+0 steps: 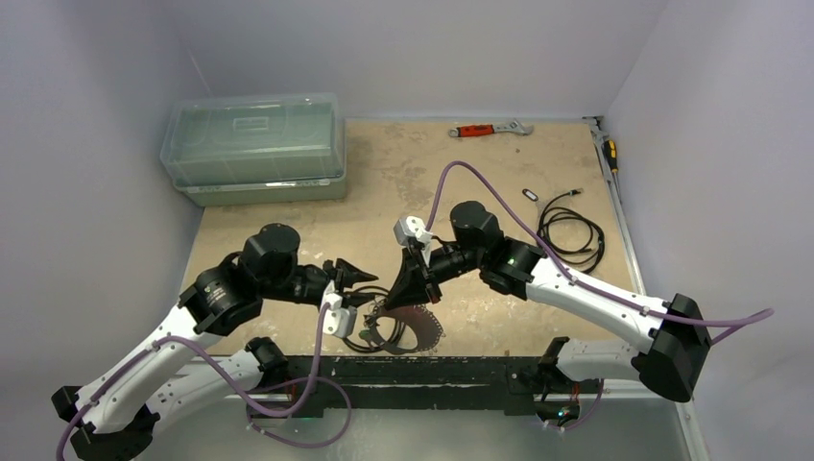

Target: Put the keys on the keyring

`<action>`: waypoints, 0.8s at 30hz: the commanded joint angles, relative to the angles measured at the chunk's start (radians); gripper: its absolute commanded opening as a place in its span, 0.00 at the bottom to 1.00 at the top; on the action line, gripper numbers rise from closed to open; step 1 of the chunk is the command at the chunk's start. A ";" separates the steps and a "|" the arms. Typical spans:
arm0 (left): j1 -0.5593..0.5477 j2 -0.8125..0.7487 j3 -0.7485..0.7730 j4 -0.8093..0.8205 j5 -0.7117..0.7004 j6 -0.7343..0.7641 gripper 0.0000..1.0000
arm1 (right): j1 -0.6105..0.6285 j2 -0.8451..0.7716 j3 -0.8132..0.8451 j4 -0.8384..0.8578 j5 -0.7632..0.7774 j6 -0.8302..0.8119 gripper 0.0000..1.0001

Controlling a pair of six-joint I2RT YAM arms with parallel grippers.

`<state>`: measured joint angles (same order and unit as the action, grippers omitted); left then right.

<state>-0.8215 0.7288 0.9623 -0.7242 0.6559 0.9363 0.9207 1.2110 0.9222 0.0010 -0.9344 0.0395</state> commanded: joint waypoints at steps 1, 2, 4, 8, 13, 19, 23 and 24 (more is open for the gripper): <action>-0.009 -0.006 -0.013 0.019 0.027 0.024 0.36 | -0.006 -0.018 0.057 0.024 -0.014 0.016 0.00; -0.010 -0.010 -0.014 0.016 0.017 0.024 0.36 | -0.008 -0.027 0.052 0.028 -0.007 0.017 0.00; -0.012 -0.023 -0.017 0.014 -0.001 0.028 0.39 | -0.011 -0.044 0.044 0.039 -0.003 0.026 0.00; -0.015 -0.035 -0.012 0.018 0.005 0.030 0.43 | -0.018 -0.051 0.038 0.036 0.002 0.028 0.00; -0.015 -0.012 -0.003 0.020 0.090 0.050 0.39 | -0.020 -0.020 0.048 0.034 -0.011 0.030 0.00; -0.017 0.006 -0.023 0.046 0.135 0.063 0.35 | -0.020 0.000 0.071 0.003 -0.010 0.008 0.00; -0.019 -0.004 -0.035 0.073 0.122 0.068 0.30 | -0.020 0.018 0.082 -0.048 -0.011 -0.014 0.00; -0.019 -0.006 -0.034 0.073 0.118 0.068 0.29 | -0.020 0.021 0.085 -0.064 -0.011 -0.024 0.00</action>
<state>-0.8330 0.7307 0.9379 -0.7013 0.7307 0.9726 0.9028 1.2247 0.9401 -0.0334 -0.9340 0.0444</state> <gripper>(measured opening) 0.305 0.024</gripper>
